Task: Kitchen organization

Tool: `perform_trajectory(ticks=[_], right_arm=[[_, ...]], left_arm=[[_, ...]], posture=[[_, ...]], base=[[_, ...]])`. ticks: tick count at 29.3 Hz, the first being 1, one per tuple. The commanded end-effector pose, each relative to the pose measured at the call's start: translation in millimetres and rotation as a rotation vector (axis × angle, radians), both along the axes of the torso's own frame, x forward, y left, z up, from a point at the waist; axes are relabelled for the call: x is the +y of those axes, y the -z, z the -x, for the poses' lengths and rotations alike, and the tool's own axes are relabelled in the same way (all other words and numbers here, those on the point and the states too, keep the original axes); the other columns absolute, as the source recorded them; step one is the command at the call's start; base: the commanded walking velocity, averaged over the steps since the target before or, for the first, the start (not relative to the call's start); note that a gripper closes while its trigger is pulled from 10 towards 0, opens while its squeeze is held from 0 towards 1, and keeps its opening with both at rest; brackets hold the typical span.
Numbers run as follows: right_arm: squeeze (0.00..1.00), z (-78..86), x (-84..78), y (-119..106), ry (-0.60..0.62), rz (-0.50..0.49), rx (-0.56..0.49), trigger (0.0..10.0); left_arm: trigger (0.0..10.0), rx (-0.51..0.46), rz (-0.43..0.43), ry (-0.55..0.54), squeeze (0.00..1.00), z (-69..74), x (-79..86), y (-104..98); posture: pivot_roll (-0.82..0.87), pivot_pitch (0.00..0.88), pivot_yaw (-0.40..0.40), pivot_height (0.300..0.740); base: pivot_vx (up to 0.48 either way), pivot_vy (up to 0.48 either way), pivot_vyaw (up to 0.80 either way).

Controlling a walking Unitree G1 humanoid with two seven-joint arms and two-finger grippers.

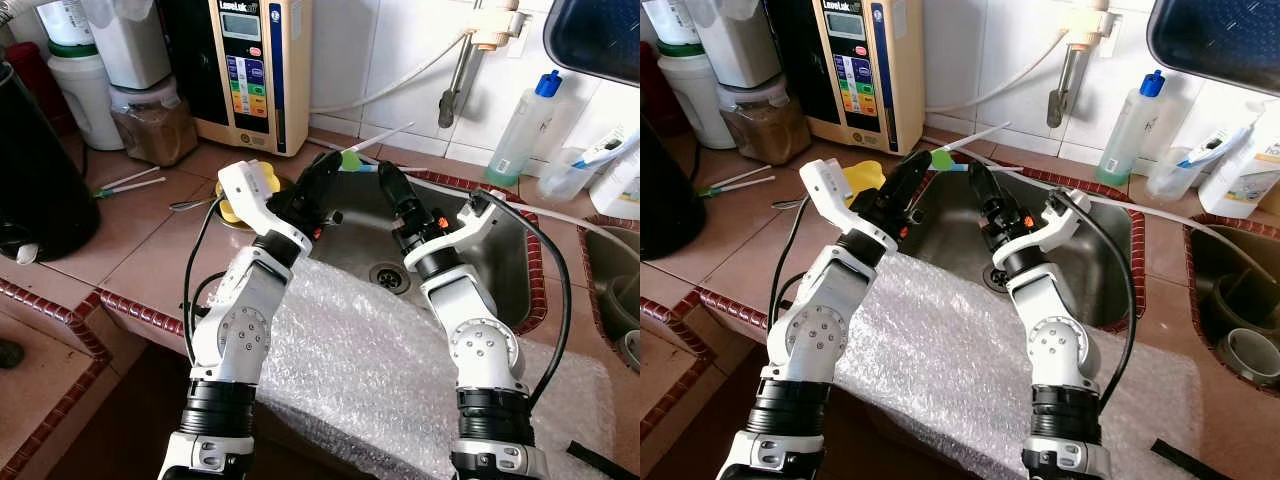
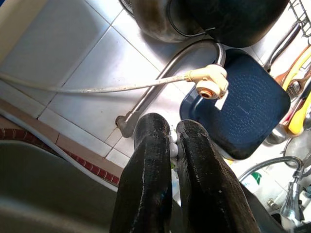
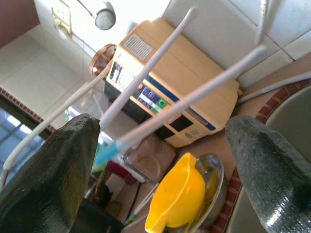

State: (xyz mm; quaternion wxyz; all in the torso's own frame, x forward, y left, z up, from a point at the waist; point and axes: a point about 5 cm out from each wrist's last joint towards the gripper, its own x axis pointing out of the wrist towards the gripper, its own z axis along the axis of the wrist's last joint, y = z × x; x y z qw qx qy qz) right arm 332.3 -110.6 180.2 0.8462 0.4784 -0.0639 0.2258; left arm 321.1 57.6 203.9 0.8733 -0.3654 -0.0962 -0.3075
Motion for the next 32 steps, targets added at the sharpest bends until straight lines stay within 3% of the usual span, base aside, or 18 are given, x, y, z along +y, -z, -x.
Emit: perform_trajectory(ticks=[1, 6, 7, 8, 9, 32], right_arm=[[0.0, -3.9, 2.5, -2.1, -0.003, -0.034, 0.015, 10.0], [0.0, -11.9, 7.6, -5.5, -0.005, -0.063, 0.01, 10.0], [0.0, -14.5, 7.5, -7.3, 0.0, -0.071, 0.004, 4.7], [0.0, -16.4, 7.3, -8.7, 0.003, -0.077, 0.001, 4.7], [0.0, -18.5, 6.1, -9.9, 0.009, -0.09, 0.002, 0.0], [0.0, -31.7, -3.3, -13.3, 0.075, -0.104, 0.003, 0.0]], left_arm=[[0.0, -0.023, 0.012, 0.017, 0.0, 2.3, -1.7, -6.3], [0.0, -0.019, 0.014, 0.021, 0.0, 2.7, -2.0, -6.4], [0.0, -0.017, 0.015, 0.021, 0.0, 2.8, -1.9, -6.2], [0.0, -0.017, 0.015, 0.021, 0.0, 2.8, -1.8, -6.1], [0.0, -0.016, 0.014, 0.021, 0.0, 2.9, -1.8, -6.0], [0.0, 0.02, 0.034, 0.038, 0.0, 3.3, -2.7, -1.7]], posture=[[0.03, 0.0, -0.035, 0.74], [0.04, 0.0, -0.039, 0.74], [0.04, 0.0, -0.039, 0.74], [0.04, 0.0, -0.04, 0.74], [0.04, 0.0, -0.04, 0.74], [0.04, 0.0, -0.036, 0.74]], base=[[0.0, 0.0, 0.0], [0.0, 0.0, 0.0], [0.0, 0.0, 0.0], [0.0, 0.0, 0.0], [0.0, 0.0, 0.0], [0.0, 0.0, 0.0]])
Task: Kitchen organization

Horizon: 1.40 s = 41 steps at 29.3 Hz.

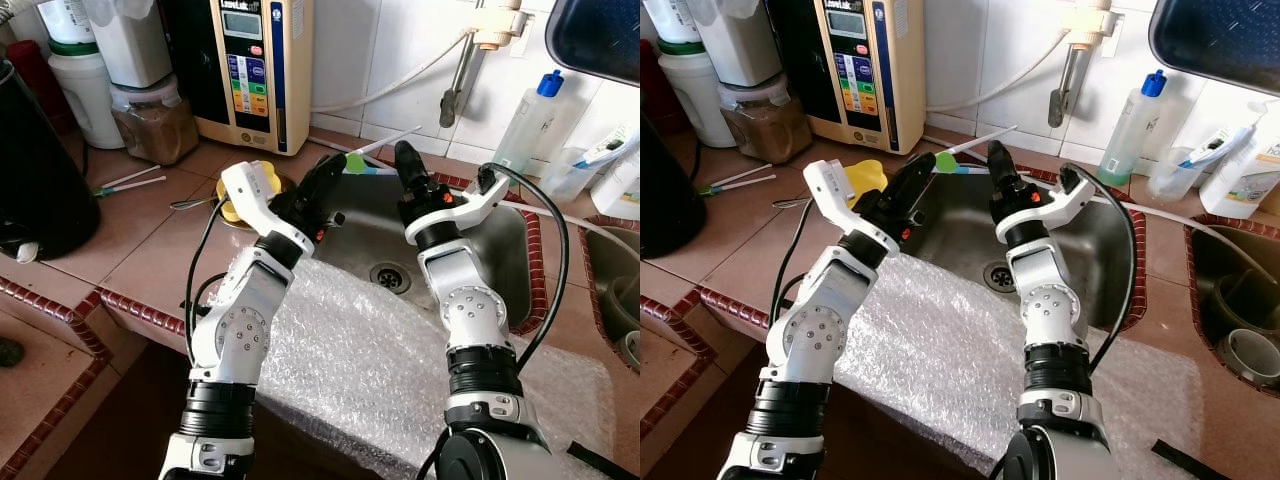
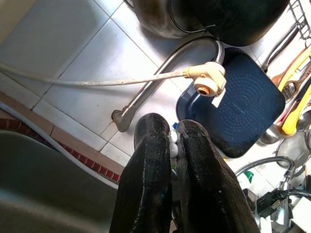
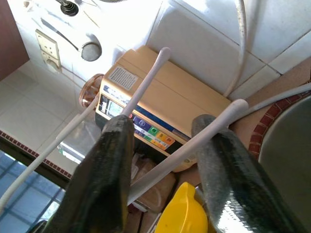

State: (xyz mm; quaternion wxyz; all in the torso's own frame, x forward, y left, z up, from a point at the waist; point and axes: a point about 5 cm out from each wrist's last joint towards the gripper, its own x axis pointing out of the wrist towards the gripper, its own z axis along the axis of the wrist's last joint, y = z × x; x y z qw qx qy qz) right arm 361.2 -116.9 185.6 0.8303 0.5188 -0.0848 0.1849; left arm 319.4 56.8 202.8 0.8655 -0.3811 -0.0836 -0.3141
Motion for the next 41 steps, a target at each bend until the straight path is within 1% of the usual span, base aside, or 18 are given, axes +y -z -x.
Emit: perform_trajectory(ticks=[1, 19, 26, 27, 28, 29, 32, 35, 37, 41], right_arm=[[0.0, -3.1, 3.0, -8.3, 0.0, -0.005, -0.019, 0.0], [0.0, -5.3, -1.2, -10.2, 0.028, 0.011, -0.026, 0.0], [0.0, -3.9, 0.2, -7.6, 0.024, 0.021, -0.022, 0.0], [0.0, -4.1, 0.5, -7.5, 0.024, 0.022, -0.022, 0.0], [0.0, -4.2, 0.8, -7.5, 0.023, 0.023, -0.023, 0.0], [0.0, -4.6, 1.1, -7.8, 0.025, 0.024, -0.024, 0.0], [0.0, -5.1, 1.0, -7.5, 0.032, 0.026, -0.024, 0.0], [0.0, -5.1, -0.1, -5.4, 0.048, 0.035, -0.019, 0.0], [0.0, -4.9, 0.1, -5.0, 0.052, 0.037, -0.018, 0.0], [0.0, -5.9, -2.7, -4.8, 0.088, 0.068, -0.014, 0.0]], left_arm=[[0.0, -0.005, 0.011, 0.009, 0.0, 1.5, -2.0, -2.7], [0.0, 0.013, 0.011, 0.024, 0.0, 0.7, -3.1, -0.8], [0.0, 0.04, 0.009, 0.001, 0.0, -0.9, -1.9, 3.2], [4.4, 0.048, -0.001, -0.006, 0.95, -1.8, -1.0, 4.3], [4.4, 0.053, -0.009, -0.011, 0.95, -2.4, -0.4, 5.0], [10.0, 0.06, -0.011, -0.014, 1.0, -4.3, 1.0, 5.7], [10.0, 0.06, -0.035, -0.017, 1.0, -6.8, 2.6, 6.4], [10.0, 0.043, -0.086, 0.015, 1.0, -8.5, 1.1, 6.2], [10.0, 0.037, -0.107, 0.017, 1.0, -9.1, 1.1, 6.8], [10.0, 0.064, -0.124, 0.008, 1.0, -12.6, 1.0, 11.1]], posture=[[0.04, 0.0, -0.036, 0.74], [0.03, 0.0, -0.033, 0.74], [0.03, 0.0, -0.038, 0.74], [0.03, 0.0, -0.034, 0.74], [0.03, 0.0, -0.032, 0.74], [0.03, 0.0, -0.028, 0.74], [0.03, 0.0, -0.02, 0.74], [0.03, 0.0, -0.014, 0.74], [0.03, 0.0, -0.012, 0.74], [0.03, 0.0, -0.005, 0.74]], base=[[0.0, 0.0, 0.0], [0.0, 0.0, 0.0], [0.0, 0.0, 0.0], [0.0, 0.0, 0.0], [0.0, 0.0, 0.0], [0.0, 0.0, 0.0], [0.0, 0.0, 0.0], [0.0, 0.0, 0.0], [0.0, 0.0, 0.0], [0.0, 0.0, 0.0]])
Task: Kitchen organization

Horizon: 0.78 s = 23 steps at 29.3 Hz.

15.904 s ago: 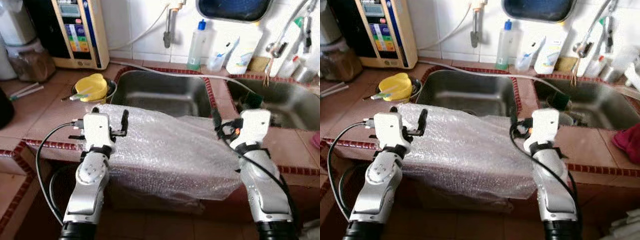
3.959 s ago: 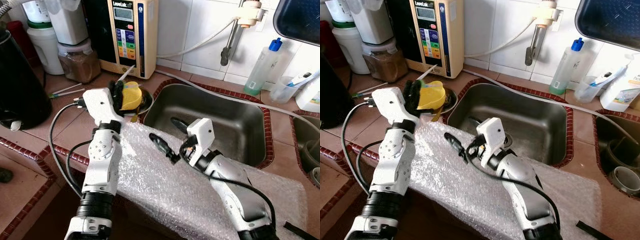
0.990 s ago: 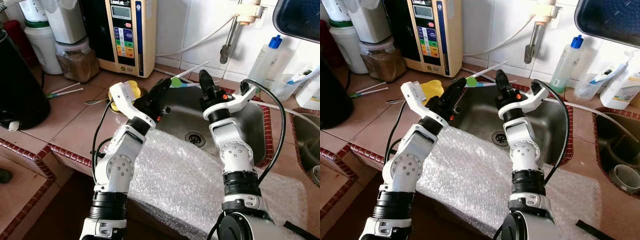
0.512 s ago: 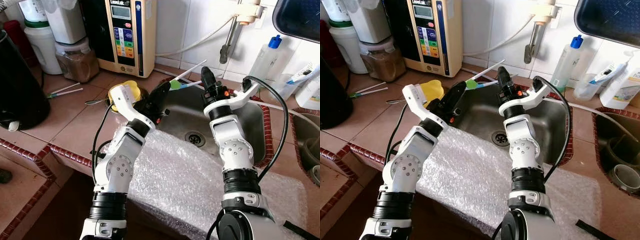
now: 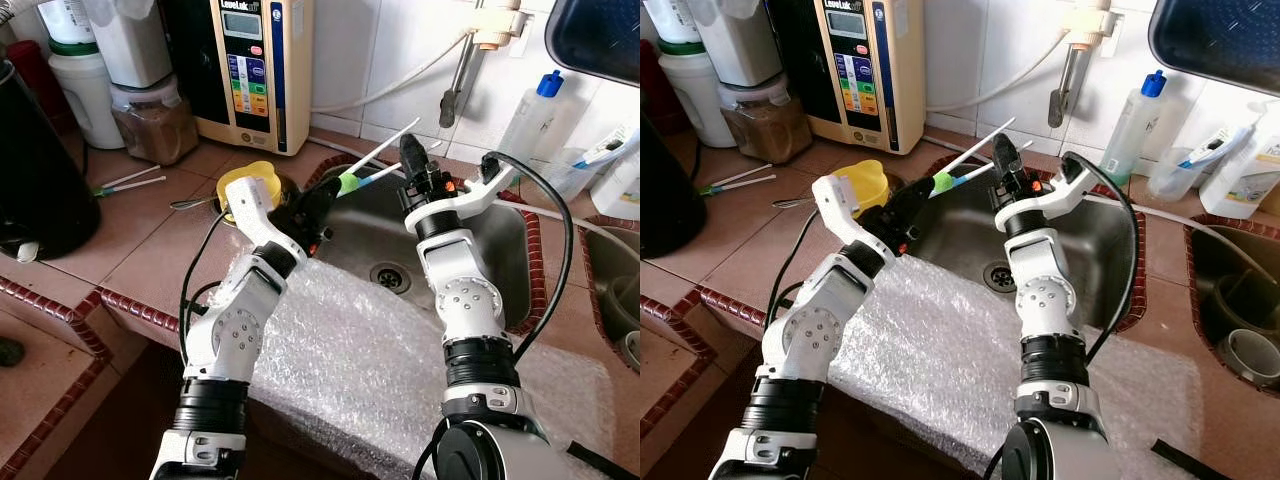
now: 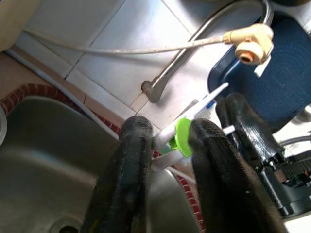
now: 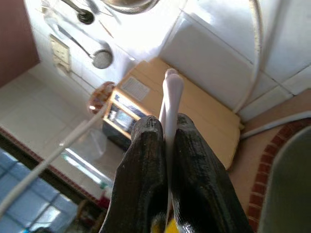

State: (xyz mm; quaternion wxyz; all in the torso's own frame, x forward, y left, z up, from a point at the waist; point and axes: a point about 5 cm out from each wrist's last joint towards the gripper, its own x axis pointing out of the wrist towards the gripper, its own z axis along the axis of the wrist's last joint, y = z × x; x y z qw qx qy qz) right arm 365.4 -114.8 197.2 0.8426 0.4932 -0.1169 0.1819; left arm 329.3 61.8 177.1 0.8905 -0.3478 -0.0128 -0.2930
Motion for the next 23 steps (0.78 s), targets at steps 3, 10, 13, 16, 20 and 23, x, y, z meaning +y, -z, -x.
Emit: perform_trajectory(ticks=[3, 10, 13, 16, 20, 23], right_arm=[[0.0, -3.3, -8.1, 7.6, 0.069, 0.039, 0.052, 0.0], [0.0, -5.3, -12.2, 8.6, 0.121, 0.09, 0.055, 0.0], [0.0, -5.2, -9.2, 2.7, 0.123, 0.119, 0.021, 0.0], [0.0, -6.7, -11.9, 2.1, 0.137, 0.127, 0.019, 0.0], [0.0, -7.7, -15.5, 3.1, 0.156, 0.133, 0.025, 0.0], [0.0, -8.8, -18.5, 4.3, 0.196, 0.235, 0.015, 0.0]], left_arm=[[10.0, -0.034, -0.021, 0.027, 1.0, -3.1, -6.3, -10.2], [10.0, -0.018, -0.111, 0.039, 1.0, -1.9, -1.0, -0.2], [10.0, 0.01, -0.158, 0.022, 1.0, -0.9, 7.5, 11.5], [10.0, 0.018, -0.216, -0.001, 1.0, 0.7, 14.0, 22.1], [10.0, 0.019, -0.257, -0.036, 1.0, -0.4, 19.9, 27.5], [10.0, 0.01, -0.284, -0.035, 1.0, 1.1, 22.3, 28.7]], posture=[[0.03, 0.0, -0.002, 0.74], [0.03, 0.0, 0.008, 0.74], [0.03, 0.0, 0.013, 0.74], [0.04, 0.0, 0.013, 0.74], [0.05, 0.0, 0.012, 0.74], [0.06, 0.0, 0.012, 0.74]], base=[[0.0, 0.0, 0.0], [0.0, 0.0, 0.0], [0.0, 0.0, 0.0], [0.0, 0.0, 0.0], [0.0, 0.0, 0.0], [0.0, 0.0, 0.0]])
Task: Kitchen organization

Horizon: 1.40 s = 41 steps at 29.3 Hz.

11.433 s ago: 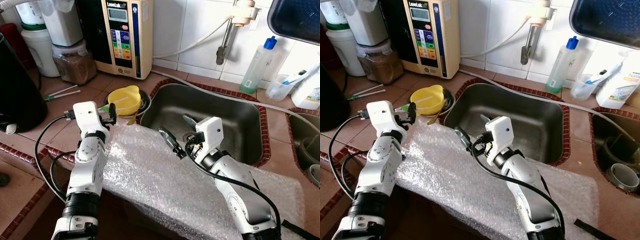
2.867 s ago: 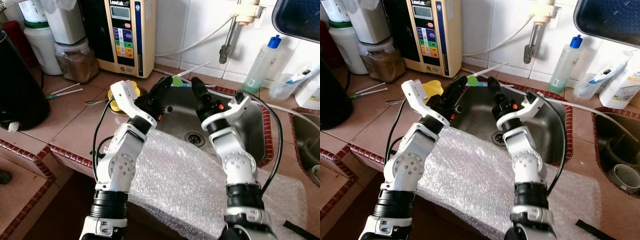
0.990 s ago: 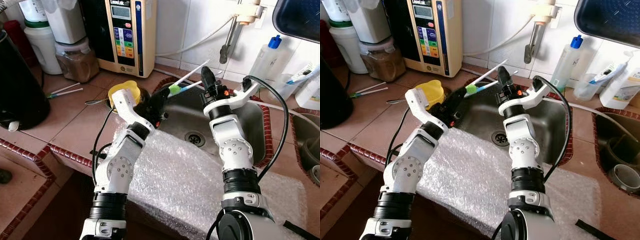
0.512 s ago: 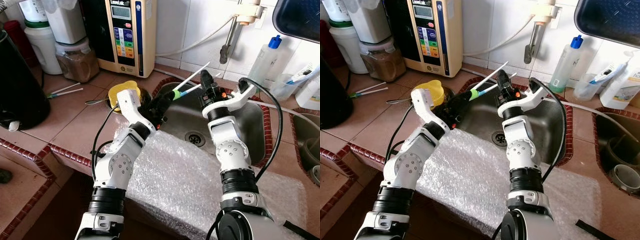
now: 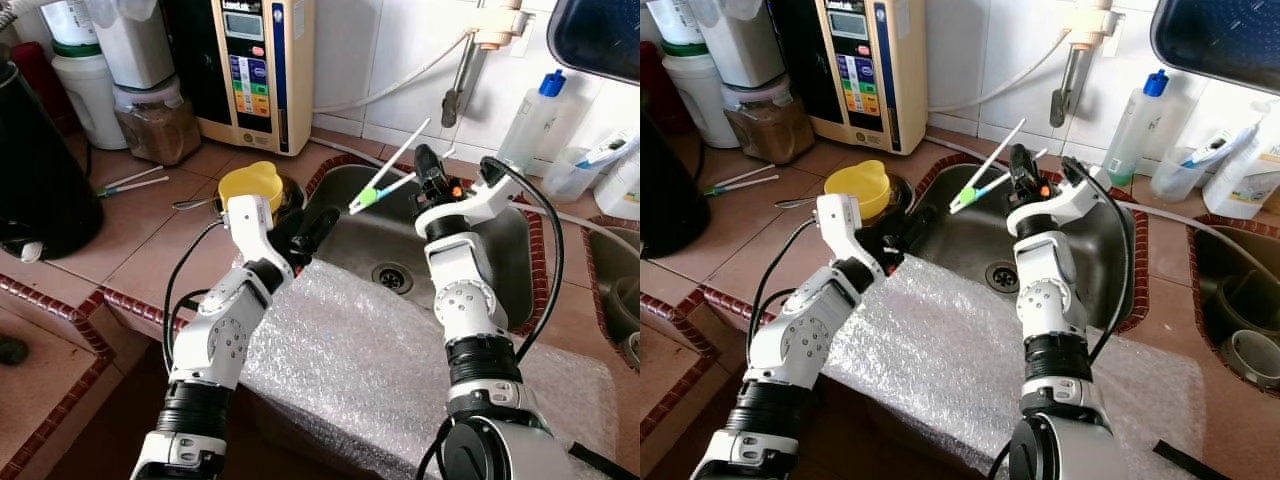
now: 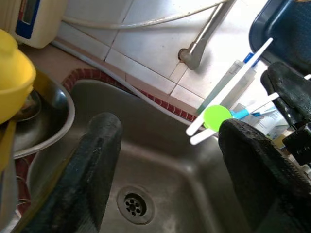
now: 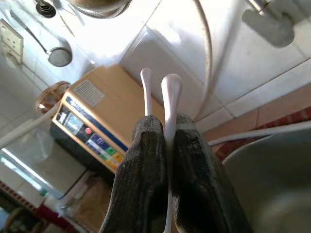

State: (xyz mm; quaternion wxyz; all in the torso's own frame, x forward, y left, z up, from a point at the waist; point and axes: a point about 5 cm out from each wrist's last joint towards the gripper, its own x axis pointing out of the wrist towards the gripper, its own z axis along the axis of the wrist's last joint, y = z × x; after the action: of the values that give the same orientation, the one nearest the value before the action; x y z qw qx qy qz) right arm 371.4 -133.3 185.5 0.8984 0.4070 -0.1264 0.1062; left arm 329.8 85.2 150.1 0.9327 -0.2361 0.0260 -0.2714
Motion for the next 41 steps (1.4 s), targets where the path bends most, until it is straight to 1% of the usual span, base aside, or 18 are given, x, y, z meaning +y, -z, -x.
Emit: perform_trajectory(ticks=[1, 3, 5, 6, 7, 13, 15, 18, 20, 23, 27, 29, 31, 36, 37, 38, 39, 41], right_arm=[[0.0, -3.5, -0.4, -6.3, 0.025, 0.101, -0.02, 0.0], [0.0, -7.1, -2.9, -2.5, 0.044, 0.174, 0.012, 0.0], [0.0, -9.6, -4.4, -3.4, 0.047, 0.25, 0.007, 0.0], [0.0, -9.6, -4.4, -3.4, 0.047, 0.25, 0.007, 0.0], [0.0, -12.0, -4.7, -2.6, 0.046, 0.358, 0.014, 0.0], [0.0, -19.5, -20.0, 15.9, 0.058, 0.514, 0.125, 0.0], [0.0, -20.1, -23.2, 17.5, 0.067, 0.526, 0.137, 0.0], [0.0, -22.0, -29.4, 23.3, 0.098, 0.61, 0.189, 0.0], [0.0, -21.6, -30.1, 28.1, 0.093, 0.617, 0.21, 0.0], [0.0, -19.9, -31.1, 38.8, 0.093, 0.637, 0.262, 0.0], [0.0, -18.9, -29.7, 42.4, 0.086, 0.636, 0.274, 0.0], [0.0, -15.5, -19.5, 53.0, 0.059, 0.622, 0.294, 0.0], [0.0, -14.2, -16.4, 56.7, 0.054, 0.629, 0.304, 0.0], [0.0, -8.8, -7.9, 69.3, 0.034, 0.573, 0.339, 0.0], [0.42, -6.6, -5.8, 73.7, 0.032, 0.574, 0.349, 10.0], [0.42, -5.0, -4.4, 76.8, 0.03, 0.576, 0.356, 10.0], [1.0, -3.0, -3.1, 80.5, 0.027, 0.581, 0.365, 10.0], [1.0, -1.2, -2.3, 83.8, 0.024, 0.586, 0.371, 10.0]], left_arm=[[10.0, -0.019, -0.054, 0.009, 1.0, 2.3, -0.7, 2.0], [10.0, -0.03, -0.078, 0.022, 1.0, 4.3, -1.5, 3.1], [10.0, -0.037, -0.088, 0.034, 1.0, 5.9, -2.8, 3.7], [10.0, -0.037, -0.088, 0.034, 1.0, 5.9, -2.8, 3.7], [10.0, -0.044, -0.111, 0.046, 1.0, 7.8, -4.0, 5.7], [10.0, -0.039, -0.144, 0.065, 1.0, 10.5, -5.9, 9.9], [10.0, -0.042, -0.151, 0.063, 1.0, 10.6, -5.5, 10.0], [10.0, -0.051, -0.197, 0.049, 1.0, 10.5, -3.8, 13.5], [10.0, -0.073, -0.267, 0.06, 1.0, 11.9, -6.3, 17.7], [10.0, -0.068, -0.266, 0.085, 1.0, 14.3, -13.2, 20.1], [10.0, -0.07, -0.27, 0.084, 1.0, 13.8, -13.9, 20.1], [10.0, -0.063, -0.265, 0.079, 1.0, 12.6, -14.7, 21.2], [10.0, -0.06, -0.265, 0.079, 1.0, 12.5, -15.2, 22.2], [10.0, -0.068, -0.277, 0.081, 1.0, 12.3, -17.7, 22.1], [10.0, -0.068, -0.275, 0.077, 1.0, 12.3, -17.5, 22.1], [10.0, -0.067, -0.274, 0.075, 1.0, 12.3, -17.4, 22.1], [10.0, -0.061, -0.27, 0.072, 1.0, 12.3, -17.3, 23.1], [10.0, -0.054, -0.267, 0.073, 1.0, 12.1, -17.8, 24.2]], posture=[[0.06, 0.0, 0.012, 0.74], [0.06, 0.0, 0.013, 0.74], [0.06, 0.0, 0.015, 0.74], [0.06, 0.0, 0.015, 0.74], [0.06, 0.0, 0.017, 0.74], [0.06, 0.0, 0.013, 0.74], [0.07, 0.0, 0.011, 0.74], [0.06, 0.0, 0.008, 0.74], [0.06, 0.0, 0.009, 0.74], [0.06, 0.0, 0.007, 0.74], [0.06, 0.0, 0.007, 0.74], [0.05, 0.0, 0.009, 0.74], [0.05, 0.0, 0.007, 0.74], [0.06, 0.0, -0.002, 0.74], [0.06, 0.0, -0.001, 0.74], [0.06, 0.0, -0.001, 0.74], [0.05, 0.0, -0.001, 0.74], [0.05, 0.0, -0.001, 0.74]], base=[[0.0, 0.0, 0.0], [0.0, 0.0, 0.0], [0.0, 0.0, 0.0], [0.0, 0.0, 0.0], [0.0, 0.0, 0.0], [0.0, 0.0, 0.0], [0.0, 0.0, 0.0], [0.0, 0.0, 0.0], [0.0, 0.0, 0.0], [0.0, 0.0, 0.0], [0.0, 0.0, 0.0], [0.0, 0.0, 0.0], [0.0, 0.0, 0.0], [0.0, 0.0, 0.0], [0.0, 0.0, 0.0], [0.0, 0.0, 0.0], [0.0, 0.0, 0.0], [0.0, 0.0, 0.0]])
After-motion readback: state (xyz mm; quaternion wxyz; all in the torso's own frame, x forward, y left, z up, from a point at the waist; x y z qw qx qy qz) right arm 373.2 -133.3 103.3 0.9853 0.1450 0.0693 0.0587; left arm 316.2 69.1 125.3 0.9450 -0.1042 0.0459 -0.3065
